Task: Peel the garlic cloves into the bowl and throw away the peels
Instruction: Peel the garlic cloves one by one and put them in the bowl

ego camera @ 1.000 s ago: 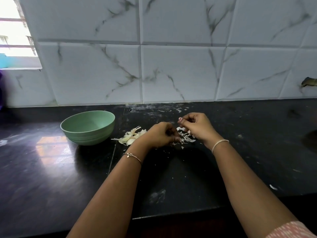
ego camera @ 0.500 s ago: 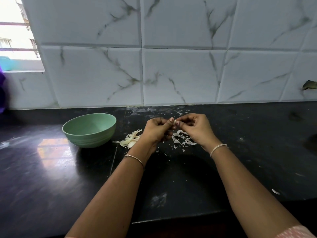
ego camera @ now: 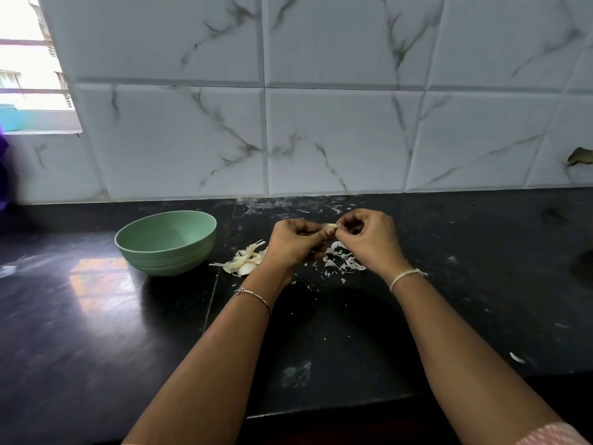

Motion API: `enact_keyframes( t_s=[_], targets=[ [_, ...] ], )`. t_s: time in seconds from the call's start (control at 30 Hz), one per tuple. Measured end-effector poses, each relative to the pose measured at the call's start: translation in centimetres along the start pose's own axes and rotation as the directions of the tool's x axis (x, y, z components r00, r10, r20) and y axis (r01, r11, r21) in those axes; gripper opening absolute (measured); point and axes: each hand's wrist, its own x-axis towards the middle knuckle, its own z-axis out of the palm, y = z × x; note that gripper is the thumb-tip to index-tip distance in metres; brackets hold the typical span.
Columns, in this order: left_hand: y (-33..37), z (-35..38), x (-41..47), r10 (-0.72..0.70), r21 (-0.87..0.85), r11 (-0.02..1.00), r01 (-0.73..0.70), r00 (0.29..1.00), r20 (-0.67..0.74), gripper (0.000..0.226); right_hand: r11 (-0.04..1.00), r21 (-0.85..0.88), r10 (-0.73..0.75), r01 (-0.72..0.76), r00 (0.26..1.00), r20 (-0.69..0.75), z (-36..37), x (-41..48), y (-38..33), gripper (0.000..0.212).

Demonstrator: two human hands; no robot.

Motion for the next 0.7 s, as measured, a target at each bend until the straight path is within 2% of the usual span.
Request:
enact_keyframes(
  t_s=[0.17, 0.3, 0.4, 0.47, 0.6, 0.7],
  targets=[
    [-0.1, -0.09, 0.02, -0.017, -0.025, 1.0, 0.017, 1.0, 0.02, 0.005, 0.994, 0.098, 0.051, -0.052, 0.999, 0.007, -0.01, 0.16, 0.19, 0.004],
    [-0.2, -0.23, 0.11, -0.024, -0.045, 0.999, 0.025, 0.999, 0.032, 0.005, 0.983, 0.141, 0.104, -0.115, 0.991, 0.082, 0.21, 0.29, 0.35, 0.005],
    [-0.19, -0.23, 0.2, -0.014, -0.043, 0.999, 0.015, 1.0, 0.02, 0.007, 0.889, 0.37, 0.204, -0.269, 0.957, 0.204, 0.32, 0.26, -0.03, 0.025],
    [-0.1, -0.3, 0.27, -0.001, -0.036, 0.999, 0.001, 1.0, 0.003, 0.01, 0.83, 0.455, 0.218, -0.323, 0.938, 0.269, -0.02, 0.17, -0.25, 0.032],
    [-0.09, -0.31, 0.28, 0.034, -0.022, 0.999, -0.034, 0.999, -0.035, 0.013, 0.82, 0.495, 0.17, -0.289, 0.947, 0.272, -0.31, -0.02, -0.03, 0.004],
    [-0.3, -0.41, 0.44, 0.066, 0.026, 0.998, -0.065, 0.997, -0.042, 0.014, 0.797, 0.529, 0.171, -0.292, 0.949, 0.266, -0.4, 0.0, -0.03, 0.01]
  ],
)
